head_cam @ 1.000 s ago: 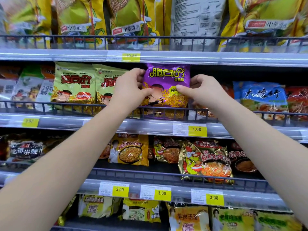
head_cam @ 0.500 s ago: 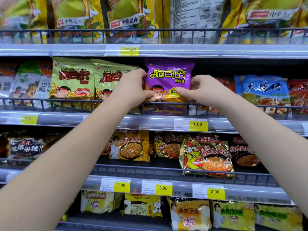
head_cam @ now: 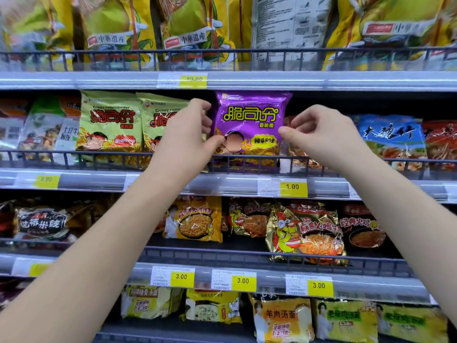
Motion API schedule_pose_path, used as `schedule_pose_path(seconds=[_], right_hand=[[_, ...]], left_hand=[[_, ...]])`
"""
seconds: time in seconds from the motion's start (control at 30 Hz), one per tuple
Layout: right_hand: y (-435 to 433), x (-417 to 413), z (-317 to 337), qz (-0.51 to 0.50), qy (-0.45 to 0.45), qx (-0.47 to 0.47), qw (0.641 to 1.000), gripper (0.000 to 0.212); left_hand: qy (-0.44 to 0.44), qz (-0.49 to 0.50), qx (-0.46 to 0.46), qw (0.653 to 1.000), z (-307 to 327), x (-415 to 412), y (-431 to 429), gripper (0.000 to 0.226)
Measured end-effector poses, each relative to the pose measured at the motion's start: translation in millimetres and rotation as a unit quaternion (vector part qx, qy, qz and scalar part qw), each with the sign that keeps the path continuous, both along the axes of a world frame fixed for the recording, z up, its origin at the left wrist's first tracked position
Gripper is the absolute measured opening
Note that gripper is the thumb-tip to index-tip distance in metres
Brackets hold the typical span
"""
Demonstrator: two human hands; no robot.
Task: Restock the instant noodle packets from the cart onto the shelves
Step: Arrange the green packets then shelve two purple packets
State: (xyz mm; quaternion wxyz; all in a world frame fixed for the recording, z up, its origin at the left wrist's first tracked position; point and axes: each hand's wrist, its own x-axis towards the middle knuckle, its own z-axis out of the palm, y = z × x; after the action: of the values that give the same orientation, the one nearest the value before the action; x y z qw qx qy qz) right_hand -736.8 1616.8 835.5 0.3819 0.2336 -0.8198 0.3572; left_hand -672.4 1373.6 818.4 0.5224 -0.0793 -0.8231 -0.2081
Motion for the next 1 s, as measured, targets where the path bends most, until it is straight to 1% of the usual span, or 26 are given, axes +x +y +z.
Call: schedule_pose_path(seconds=[0.1,0.23,0.3,0.4,0.53,0.6,0.77,0.9,1.0], right_hand=[[-4,20,-12,0.061,0.024,-0.032,0.997,0.027],[-31,38,-29,0.199,-0.007,-0.057,0.978,0.019],[-49,45,-35,0.259,-0.024,-0.067,0.963,0.022],[-78,53,-44,0.354,-0.063,-0.085,0.929,0.022],[-117,60,-59,0.441,-0.097,-0.098,0.887,0.035],[-136,65,-67,0.474,-0.113,-0.109,0.866,0.04],[-182,87,-86,0.551,-0.155,-0.109,0.813,0.039],[-220,115,-106,0.609,-0.182,-0.083,0.768,0.037],[-250,143,-123,0.657,-0.201,-0.075,0.723,0.034]], left_hand=[[0.023,-0.035,0.034,0.999,-12,18,-1,0.055],[0.033,-0.091,0.095,0.991,-27,38,-7,0.045],[0.029,-0.108,0.111,0.987,-33,51,-13,0.041],[0.012,-0.131,0.143,0.981,-41,72,-28,0.039],[-0.004,-0.135,0.189,0.973,-51,99,-57,0.039],[-0.009,-0.119,0.208,0.971,-57,116,-72,0.04],[-0.01,-0.05,0.234,0.971,-77,175,-99,0.043],[-0.001,0.033,0.259,0.965,-104,235,-114,0.039],[0.014,0.098,0.279,0.955,-124,280,-125,0.038]])
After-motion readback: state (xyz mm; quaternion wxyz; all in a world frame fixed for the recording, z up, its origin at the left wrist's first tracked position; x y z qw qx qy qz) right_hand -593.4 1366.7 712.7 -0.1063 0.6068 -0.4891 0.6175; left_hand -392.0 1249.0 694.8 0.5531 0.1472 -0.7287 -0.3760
